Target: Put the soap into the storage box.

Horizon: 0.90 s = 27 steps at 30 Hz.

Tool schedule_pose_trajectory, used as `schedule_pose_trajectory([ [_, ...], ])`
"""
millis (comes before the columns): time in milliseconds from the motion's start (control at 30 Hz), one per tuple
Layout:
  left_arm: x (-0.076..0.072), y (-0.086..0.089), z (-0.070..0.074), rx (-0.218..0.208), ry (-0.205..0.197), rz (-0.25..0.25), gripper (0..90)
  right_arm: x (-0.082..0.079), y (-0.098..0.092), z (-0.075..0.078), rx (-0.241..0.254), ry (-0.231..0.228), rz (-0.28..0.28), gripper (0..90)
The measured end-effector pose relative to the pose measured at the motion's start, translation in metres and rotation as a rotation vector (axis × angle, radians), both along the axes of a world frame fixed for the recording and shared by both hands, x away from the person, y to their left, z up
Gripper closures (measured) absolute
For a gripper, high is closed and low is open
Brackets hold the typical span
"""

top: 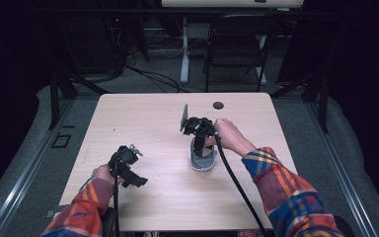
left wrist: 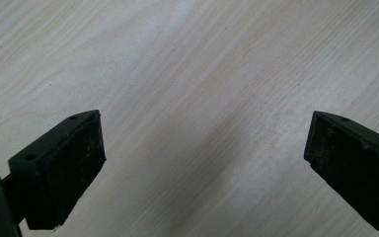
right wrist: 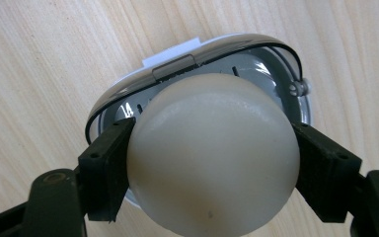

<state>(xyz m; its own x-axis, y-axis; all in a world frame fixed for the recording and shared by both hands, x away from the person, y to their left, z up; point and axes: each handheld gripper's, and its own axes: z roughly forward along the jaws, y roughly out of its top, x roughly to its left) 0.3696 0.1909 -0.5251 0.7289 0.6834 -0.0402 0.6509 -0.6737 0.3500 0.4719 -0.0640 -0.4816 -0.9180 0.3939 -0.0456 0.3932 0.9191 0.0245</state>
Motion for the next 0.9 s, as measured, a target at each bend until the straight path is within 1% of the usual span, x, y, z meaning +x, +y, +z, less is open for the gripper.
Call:
schedule_pose_trajectory([
  [33, 0.000, 0.000, 0.000, -0.001, -0.001, 0.004, 2.4, 0.000, 0.000, -0.004, 0.002, 0.003, -0.004, 24.3],
  [167, 0.000, -0.001, 0.000, 0.004, -0.001, -0.001, 2.7, -0.001, 0.001, -0.011, 0.005, 0.009, -0.004, 24.3],
  [367, 0.000, 0.000, -0.001, 0.000, 0.001, 0.002, 2.7, -0.001, 0.000, -0.017, 0.003, 0.005, 0.000, 24.2],
  [567, 0.000, 0.000, 0.000, 0.001, -0.001, -0.001, 2.6, -0.001, -0.001, -0.020, 0.008, 0.013, -0.011, 24.1],
  [600, 0.000, 0.000, 0.000, 0.001, -0.001, -0.001, 2.6, -0.001, -0.001, -0.020, 0.008, 0.013, -0.011, 24.1],
  [700, 0.000, -0.001, -0.001, 0.001, 0.003, 0.001, 2.6, -0.002, -0.003, -0.016, 0.029, 0.005, -0.015, 23.1],
  [900, 0.000, -0.001, 0.000, 0.003, -0.001, -0.002, 2.6, -0.005, -0.007, -0.008, 0.043, -0.006, -0.018, 22.5],
])
